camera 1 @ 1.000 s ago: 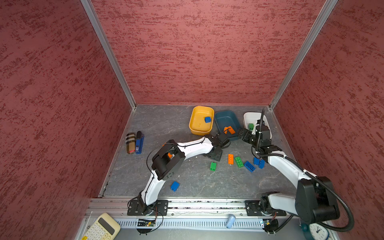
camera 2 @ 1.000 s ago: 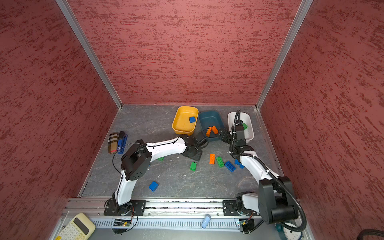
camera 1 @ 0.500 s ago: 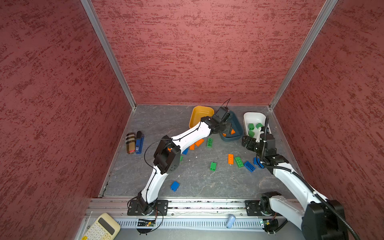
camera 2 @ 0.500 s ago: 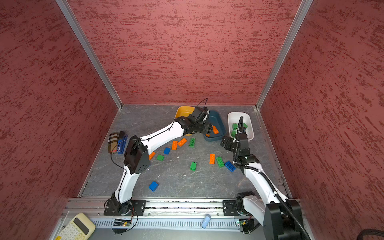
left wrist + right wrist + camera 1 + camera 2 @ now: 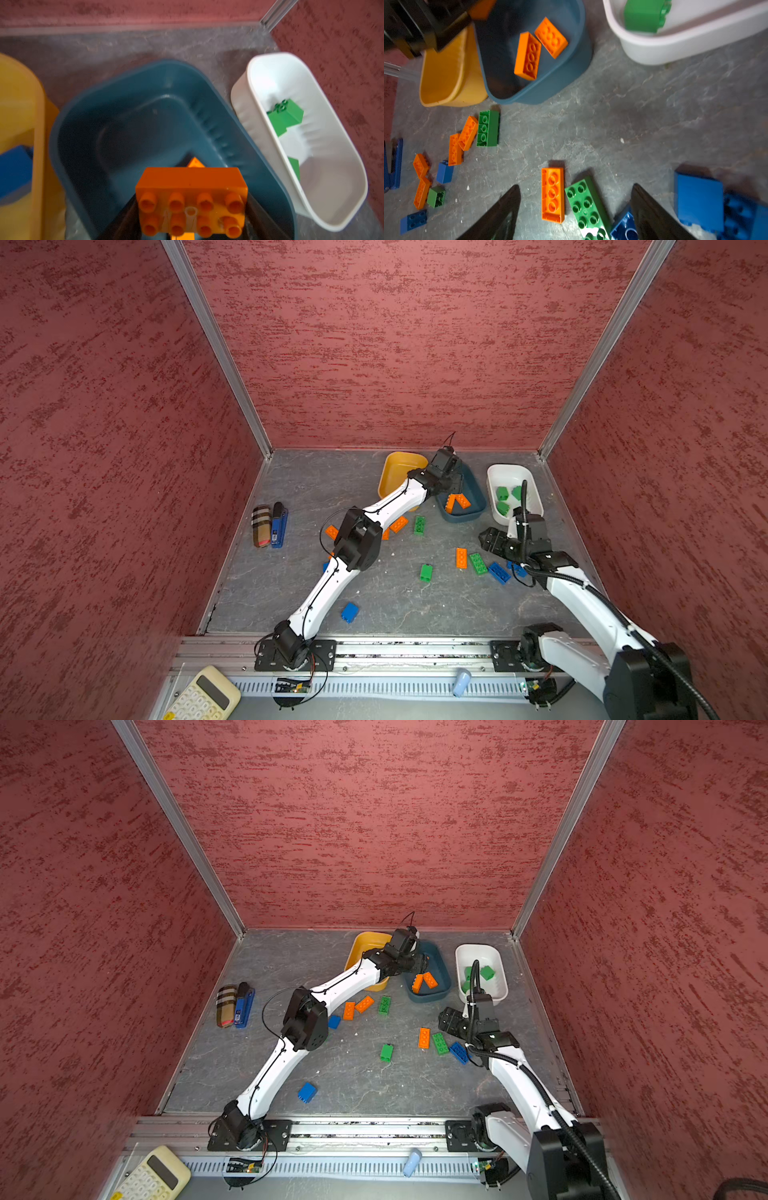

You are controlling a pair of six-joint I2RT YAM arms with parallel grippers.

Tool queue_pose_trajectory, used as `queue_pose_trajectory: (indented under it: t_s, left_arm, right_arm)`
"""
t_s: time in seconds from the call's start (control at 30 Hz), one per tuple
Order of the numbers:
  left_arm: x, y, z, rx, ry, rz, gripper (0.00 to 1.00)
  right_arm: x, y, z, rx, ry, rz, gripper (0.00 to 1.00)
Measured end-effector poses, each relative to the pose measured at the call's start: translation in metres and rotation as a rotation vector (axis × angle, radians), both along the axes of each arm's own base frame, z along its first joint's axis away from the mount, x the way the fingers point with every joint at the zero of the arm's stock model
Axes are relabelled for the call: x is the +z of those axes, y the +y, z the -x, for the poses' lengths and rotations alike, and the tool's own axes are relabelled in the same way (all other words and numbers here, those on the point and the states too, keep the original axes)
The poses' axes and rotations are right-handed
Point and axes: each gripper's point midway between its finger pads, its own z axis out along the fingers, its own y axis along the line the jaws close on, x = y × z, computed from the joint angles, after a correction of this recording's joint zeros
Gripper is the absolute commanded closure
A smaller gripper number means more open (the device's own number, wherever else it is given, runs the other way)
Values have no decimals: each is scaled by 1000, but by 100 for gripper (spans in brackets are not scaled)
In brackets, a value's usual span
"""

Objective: Sort the legos into containers by color
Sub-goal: 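Drop the orange brick into the teal tub with the left gripper while right approaches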

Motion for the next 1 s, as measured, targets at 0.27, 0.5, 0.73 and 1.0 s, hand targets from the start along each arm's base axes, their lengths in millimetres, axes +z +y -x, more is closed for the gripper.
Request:
queue_pose_trajectory:
  t_s: [0.27,0.5,0.73,1.0]
  left_arm:
    - [9,1,-18,16,-48,37,27]
    - [15,-3,-18,5,-74,50,20]
    - [8,-2,-14,-1,-60,30,15]
    - [14,11,-1,8,-43,-9,3]
  right_arm:
    - [-29,14,20,58,141,18,34]
    - [-52,21,32,95,232,79,40]
    - [-67,21,37,105,290,138,45]
    - [-74,23,36,119,310,213,51]
